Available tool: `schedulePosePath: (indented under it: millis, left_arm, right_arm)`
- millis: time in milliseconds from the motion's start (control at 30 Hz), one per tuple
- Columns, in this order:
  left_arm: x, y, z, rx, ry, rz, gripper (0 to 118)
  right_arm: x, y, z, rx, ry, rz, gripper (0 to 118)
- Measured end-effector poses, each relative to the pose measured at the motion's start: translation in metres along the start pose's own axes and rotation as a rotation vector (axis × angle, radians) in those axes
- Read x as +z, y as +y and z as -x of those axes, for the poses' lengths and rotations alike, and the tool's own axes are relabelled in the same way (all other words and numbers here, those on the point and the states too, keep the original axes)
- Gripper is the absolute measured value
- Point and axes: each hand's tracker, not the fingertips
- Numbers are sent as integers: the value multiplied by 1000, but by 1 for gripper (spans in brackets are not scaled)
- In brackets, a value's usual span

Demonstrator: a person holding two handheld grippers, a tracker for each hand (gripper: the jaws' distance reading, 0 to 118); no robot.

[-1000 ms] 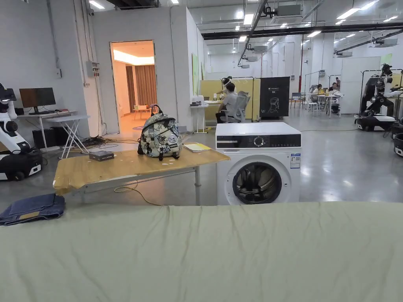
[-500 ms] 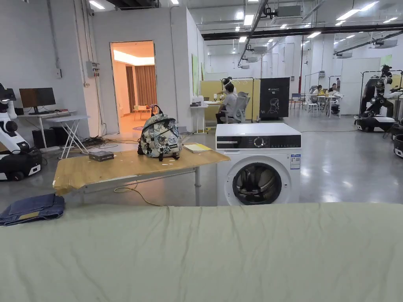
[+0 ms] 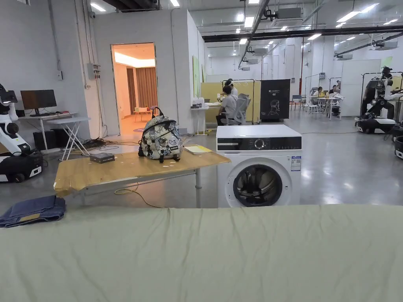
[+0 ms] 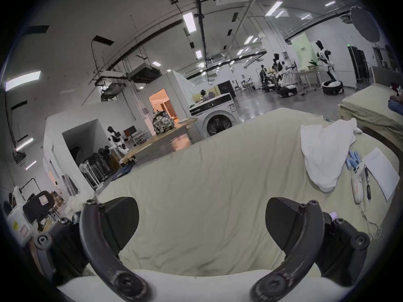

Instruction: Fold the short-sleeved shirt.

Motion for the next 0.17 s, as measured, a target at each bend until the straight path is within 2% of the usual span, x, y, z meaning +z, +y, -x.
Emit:
schedulePosePath:
  millis: [100,167]
  left_arm:
    - [-3,-1,-4,-18,-4,9,102]
    - [-3,-3,-5,-23,-7,18,102]
  right_arm:
    - [-2,0,2,-3,15,25,116]
    - [1,-5,4,21,72,-23,116]
